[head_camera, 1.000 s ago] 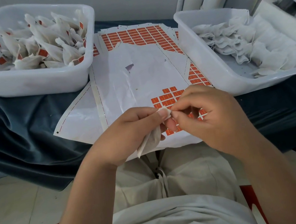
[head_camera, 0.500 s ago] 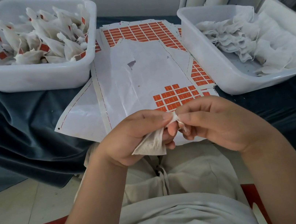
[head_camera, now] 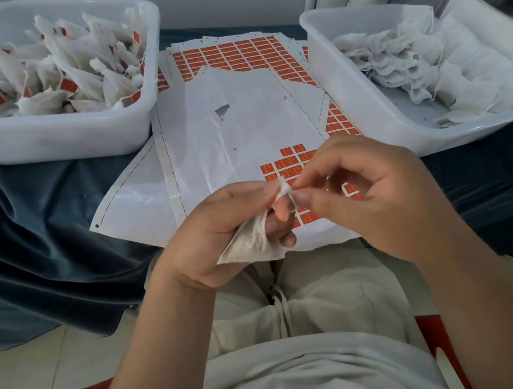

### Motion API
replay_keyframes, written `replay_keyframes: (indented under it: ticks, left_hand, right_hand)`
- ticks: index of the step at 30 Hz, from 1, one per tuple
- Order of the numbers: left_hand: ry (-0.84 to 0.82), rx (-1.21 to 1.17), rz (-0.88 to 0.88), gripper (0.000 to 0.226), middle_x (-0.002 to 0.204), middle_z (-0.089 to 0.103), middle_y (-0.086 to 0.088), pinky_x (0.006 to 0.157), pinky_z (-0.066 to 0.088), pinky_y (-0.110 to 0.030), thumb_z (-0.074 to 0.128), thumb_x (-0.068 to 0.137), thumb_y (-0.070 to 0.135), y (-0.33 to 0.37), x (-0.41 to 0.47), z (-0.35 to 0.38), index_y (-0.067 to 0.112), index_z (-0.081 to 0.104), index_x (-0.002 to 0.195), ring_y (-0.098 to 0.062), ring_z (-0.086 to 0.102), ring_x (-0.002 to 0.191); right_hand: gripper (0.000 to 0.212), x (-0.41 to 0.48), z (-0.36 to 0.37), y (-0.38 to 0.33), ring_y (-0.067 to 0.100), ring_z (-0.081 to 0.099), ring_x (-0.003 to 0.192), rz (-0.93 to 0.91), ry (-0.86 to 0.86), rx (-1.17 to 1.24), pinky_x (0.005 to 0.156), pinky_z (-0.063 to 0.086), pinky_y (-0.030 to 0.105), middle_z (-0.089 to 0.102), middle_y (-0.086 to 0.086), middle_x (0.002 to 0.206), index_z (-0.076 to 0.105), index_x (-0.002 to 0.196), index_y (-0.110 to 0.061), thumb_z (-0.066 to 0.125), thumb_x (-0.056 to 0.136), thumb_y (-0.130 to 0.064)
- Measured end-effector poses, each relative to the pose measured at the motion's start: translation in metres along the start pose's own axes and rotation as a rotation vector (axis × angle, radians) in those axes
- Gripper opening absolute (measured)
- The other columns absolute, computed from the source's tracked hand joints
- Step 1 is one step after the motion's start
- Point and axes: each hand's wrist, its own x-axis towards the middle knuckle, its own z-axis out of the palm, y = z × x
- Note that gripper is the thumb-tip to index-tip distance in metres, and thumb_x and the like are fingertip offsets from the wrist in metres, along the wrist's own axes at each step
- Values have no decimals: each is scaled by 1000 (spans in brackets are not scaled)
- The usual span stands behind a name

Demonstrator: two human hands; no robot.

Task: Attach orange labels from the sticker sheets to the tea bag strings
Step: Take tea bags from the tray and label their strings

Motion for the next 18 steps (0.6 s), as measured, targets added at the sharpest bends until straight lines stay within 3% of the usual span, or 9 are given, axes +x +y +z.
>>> replay_keyframes:
  ticks: [3,9,15,18]
  left_hand:
    - [75,20,42,34,70,54,9,78,50,-26,53,104,24,1,0,1,19,72,77,-10,51,70]
    - [172,155,91,41,73,61,8,78,49,-23,45,102,23,6,-3,5,22,75,74,-11,57,74]
    - [214,253,103,37,74,62,6,77,50,-21,51,101,24,9,-4,6,23,76,74,-11,58,75]
    - [271,327,84,29,82,67,6,82,49,-25,60,99,35,9,-3,6,21,78,80,-12,60,81]
  right_hand:
    - [6,-2,5,-3,11,62,82,-155,63,-234,76,50,25,69,-2,86,79,93,-13,74,94,-13]
    - [15,-2,4,-1,16,66,84,-248,115,-388,77,51,32,72,1,88,82,100,-11,70,99,-20]
    - [14,-1,9,2,23,65,80,-323,166,-500,73,51,38,71,5,86,80,92,-6,69,99,-11]
    - [13,-2,10,-4,21,64,78,-227,179,-571,70,51,36,69,1,83,78,86,-10,68,93,-14]
